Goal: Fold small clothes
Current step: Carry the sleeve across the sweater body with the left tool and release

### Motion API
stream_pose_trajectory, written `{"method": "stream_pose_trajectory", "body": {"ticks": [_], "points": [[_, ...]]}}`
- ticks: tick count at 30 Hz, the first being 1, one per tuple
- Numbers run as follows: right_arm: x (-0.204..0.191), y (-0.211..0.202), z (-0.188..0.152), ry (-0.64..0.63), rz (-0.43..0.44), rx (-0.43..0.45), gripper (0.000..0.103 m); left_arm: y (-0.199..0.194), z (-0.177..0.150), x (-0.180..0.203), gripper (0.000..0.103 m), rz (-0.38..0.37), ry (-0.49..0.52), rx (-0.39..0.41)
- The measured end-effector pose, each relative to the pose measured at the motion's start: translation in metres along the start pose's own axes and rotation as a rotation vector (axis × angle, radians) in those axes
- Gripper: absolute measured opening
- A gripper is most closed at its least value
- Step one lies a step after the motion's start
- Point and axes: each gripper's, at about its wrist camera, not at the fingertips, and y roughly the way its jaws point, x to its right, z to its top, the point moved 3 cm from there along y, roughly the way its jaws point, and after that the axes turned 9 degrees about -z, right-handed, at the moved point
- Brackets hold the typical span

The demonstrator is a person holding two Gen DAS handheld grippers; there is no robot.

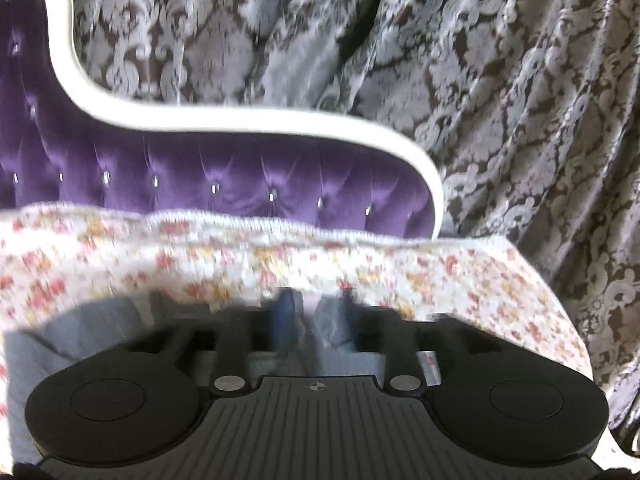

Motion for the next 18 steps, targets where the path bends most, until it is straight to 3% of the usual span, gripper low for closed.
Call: {"method": "stream_pose_trajectory", "body": {"ticks": [3, 5, 9, 12, 18], "points": [[0.002, 0.000, 0.000, -0.007, -0.008, -0.004, 0.102, -0.011, -0.003, -0.001, 0.064, -0.025, -0.031, 0.015], [0.001, 0.002, 0.002, -0.018, -0.016, -0.004, 0.102, -0.025, -0.003, 0.000, 0.070, -0.011, -0.006, 0.037], [0.002, 0.009, 0.011, -0.041, -0.024, 0.008, 0.102, -0.056, -0.019, -0.005, 0.073, 0.093, 0.063, 0.072], [0.001, 0.019, 0.023, -0.064, -0.024, 0.017, 0.102, -0.072, -0.044, -0.021, 0.074, 0.196, 0.095, 0.044], [0.005, 0.053, 0.046, -0.075, -0.021, 0.004, 0.102, -0.093, -0.107, -0.070, 0.074, 0.345, 0.013, -0.030]]}}
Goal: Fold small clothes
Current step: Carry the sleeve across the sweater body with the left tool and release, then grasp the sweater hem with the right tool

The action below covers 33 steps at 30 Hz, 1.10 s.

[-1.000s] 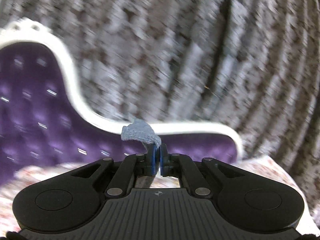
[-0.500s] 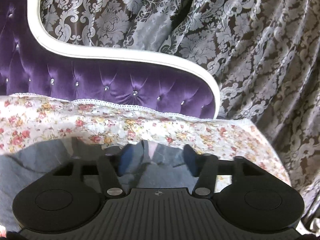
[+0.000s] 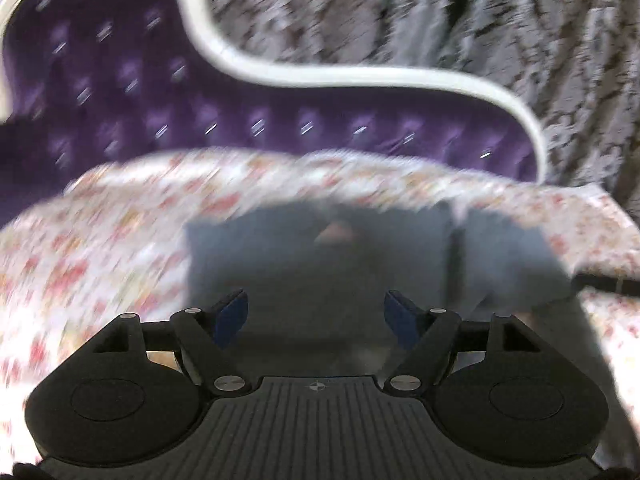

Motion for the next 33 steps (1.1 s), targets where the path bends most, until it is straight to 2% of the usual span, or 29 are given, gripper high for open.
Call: {"method": "stream_pose_trajectory", "body": {"ticks": [4, 7, 9, 14, 17, 19, 21, 22, 23, 24, 25, 27, 30, 33], "points": [[0.008, 0.028, 0.012, 0.001, -0.015, -0.020, 0.102, 0.004, -0.027, -0.021, 0.074, 0.064, -0.037, -0.041], [0.015, 0.047, 0.019, 0.005, -0.035, -0.019, 0.101, 0.009, -0.042, -0.027, 0.075, 0.080, -0.044, -0.066], [0.021, 0.058, 0.022, 0.007, -0.057, -0.027, 0.093, 0.005, -0.049, -0.025, 0.080, 0.095, -0.014, -0.035], [0.034, 0.085, 0.028, 0.022, -0.107, -0.062, 0.073, 0.008, -0.051, -0.022, 0.092, 0.091, -0.004, -0.046], [0.039, 0.095, 0.030, 0.045, -0.106, -0.080, 0.071, 0.008, -0.054, -0.024, 0.094, 0.078, -0.005, -0.045], [0.039, 0.101, 0.031, 0.046, -0.105, -0.093, 0.063, 0.009, -0.055, -0.022, 0.094, 0.081, 0.002, -0.046], [0.041, 0.107, 0.029, 0.061, -0.106, -0.118, 0.046, 0.010, -0.057, -0.022, 0.095, 0.081, 0.004, -0.048], [0.042, 0.110, 0.029, 0.070, -0.111, -0.129, 0.042, 0.010, -0.057, -0.022, 0.095, 0.081, 0.004, -0.049], [0.043, 0.113, 0.028, 0.079, -0.117, -0.138, 0.033, 0.010, -0.057, -0.022, 0.096, 0.081, 0.004, -0.049], [0.044, 0.114, 0.028, 0.079, -0.123, -0.139, 0.016, 0.010, -0.057, -0.022, 0.096, 0.081, 0.004, -0.049], [0.044, 0.114, 0.030, 0.073, -0.129, -0.138, 0.012, 0.010, -0.056, -0.022, 0.096, 0.081, 0.004, -0.050], [0.040, 0.105, 0.034, 0.063, -0.118, -0.121, 0.012, 0.010, -0.056, -0.022, 0.096, 0.081, 0.004, -0.049], [0.032, 0.072, 0.047, 0.058, -0.076, -0.054, 0.012, 0.011, -0.056, -0.022, 0.096, 0.080, 0.001, -0.048], [0.038, 0.038, 0.052, 0.059, -0.096, -0.006, 0.012, 0.011, -0.056, -0.022, 0.096, 0.081, 0.003, -0.049]]}}
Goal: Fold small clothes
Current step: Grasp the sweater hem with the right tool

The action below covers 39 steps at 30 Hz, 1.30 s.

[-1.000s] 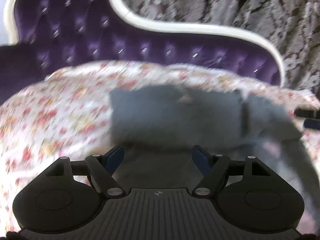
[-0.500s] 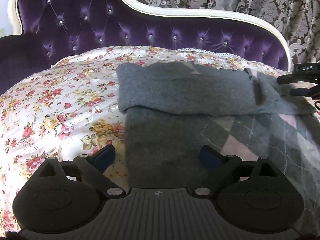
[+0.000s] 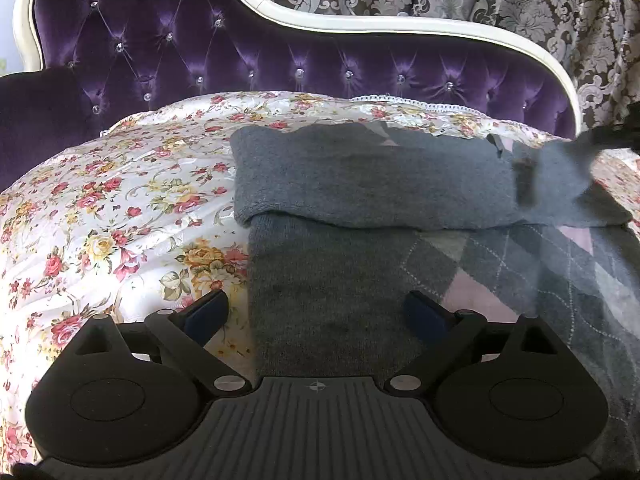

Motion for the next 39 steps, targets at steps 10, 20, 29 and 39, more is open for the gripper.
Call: {"method": "stream_pose_trajectory", "body": {"ticks": [10, 20, 29, 39], "points": [[0.044, 0.011, -0.031, 0.031, -0.135, -0.061, 0.011, -0.001, 0.001, 0.000, 0.096, -0.006, -0.005, -0.003], [0.031, 0.000, -0.034, -0.079, -0.186, -0.035, 0.030, -0.012, 0.010, -0.006, 0.096, -0.033, -0.037, -0.025], [0.012, 0.040, -0.027, -0.154, -0.205, -0.042, 0.057, -0.007, 0.063, -0.036, 0.096, -0.008, -0.077, 0.027], [0.020, 0.056, -0.046, -0.194, -0.193, -0.058, 0.053, 0.054, 0.104, -0.085, 0.082, -0.110, -0.241, -0.063]]}}
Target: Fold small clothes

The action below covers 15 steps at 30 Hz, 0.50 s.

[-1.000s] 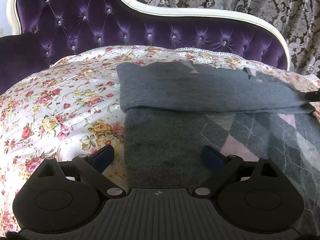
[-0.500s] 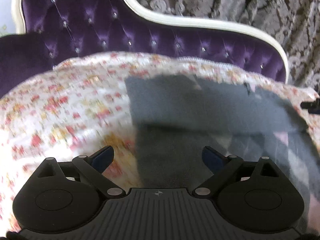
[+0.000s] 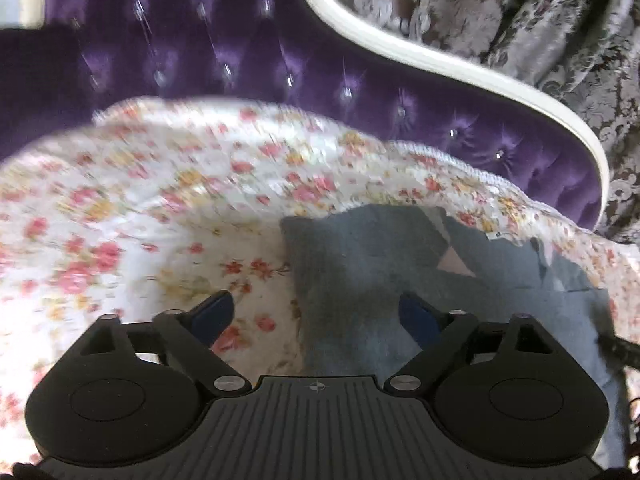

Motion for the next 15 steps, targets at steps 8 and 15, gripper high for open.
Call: {"method": "stream_pose_trajectory", "body": {"ticks": [8, 15], "points": [[0.000, 0.000, -0.001, -0.002, 0.005, 0.017, 0.054, 0.024, 0.010, -0.002, 0.006, -0.031, -0.021, -0.008], [0.001, 0.001, -0.002, 0.007, 0.012, 0.030, 0.054, 0.024, 0.006, 0.002, 0.008, 0.143, 0.103, 0.018]]}}
